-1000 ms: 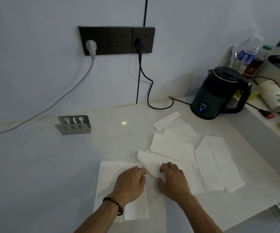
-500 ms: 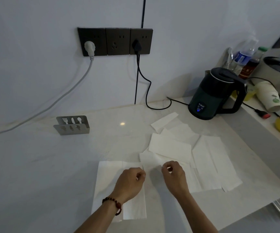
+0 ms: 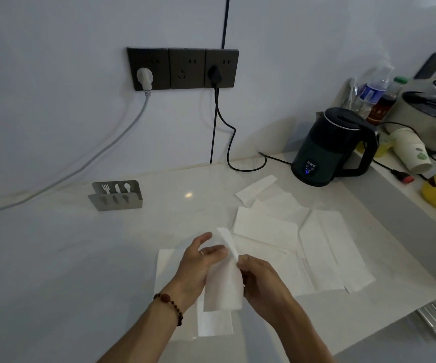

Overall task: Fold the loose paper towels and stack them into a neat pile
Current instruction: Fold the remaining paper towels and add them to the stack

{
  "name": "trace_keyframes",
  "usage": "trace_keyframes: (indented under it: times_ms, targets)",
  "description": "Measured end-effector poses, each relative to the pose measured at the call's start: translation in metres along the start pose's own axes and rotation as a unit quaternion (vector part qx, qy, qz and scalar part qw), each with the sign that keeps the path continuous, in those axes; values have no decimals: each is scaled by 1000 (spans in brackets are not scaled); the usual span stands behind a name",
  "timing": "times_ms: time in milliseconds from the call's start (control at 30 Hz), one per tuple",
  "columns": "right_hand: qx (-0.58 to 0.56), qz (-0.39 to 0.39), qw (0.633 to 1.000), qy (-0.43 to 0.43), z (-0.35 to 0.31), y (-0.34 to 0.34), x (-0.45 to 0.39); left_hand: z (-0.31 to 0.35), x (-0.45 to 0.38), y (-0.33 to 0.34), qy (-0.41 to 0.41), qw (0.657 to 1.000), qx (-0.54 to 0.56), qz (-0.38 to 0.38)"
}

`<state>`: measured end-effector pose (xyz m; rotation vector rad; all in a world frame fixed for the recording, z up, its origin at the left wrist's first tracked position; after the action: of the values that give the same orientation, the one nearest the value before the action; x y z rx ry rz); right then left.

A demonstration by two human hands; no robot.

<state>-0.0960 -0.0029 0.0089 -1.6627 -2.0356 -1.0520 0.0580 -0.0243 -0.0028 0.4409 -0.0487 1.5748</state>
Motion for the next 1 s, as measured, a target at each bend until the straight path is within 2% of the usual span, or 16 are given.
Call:
trace_keyframes:
  times_ms: [133, 333, 500, 867, 1000]
  targets:
    - [12, 47, 999, -18, 3, 13, 0, 3, 4, -13, 67, 994, -71, 52]
    - [37, 117, 991, -60, 4, 29, -1, 8, 7, -26, 128, 982, -139, 25]
    - [-25, 88, 995, -41, 5, 36, -1, 10, 11, -35, 132, 980, -148, 31]
    - [42, 85, 994, -47, 11, 47, -1, 10, 16, -39, 153, 967, -203, -20]
    - [83, 107, 989, -66, 14, 48, -2, 9, 20, -35, 155, 955, -250, -45]
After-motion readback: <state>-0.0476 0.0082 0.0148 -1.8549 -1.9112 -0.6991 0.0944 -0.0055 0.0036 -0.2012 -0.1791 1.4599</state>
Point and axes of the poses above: each hand's wrist, its own x-axis away from the middle knuckle, its own y-axis out of the palm, z = x × y, the point moved 1 cm from there along -x, towards the middle knuckle, and after that the axes turned 13 degrees about y, right-handed, at the moved point
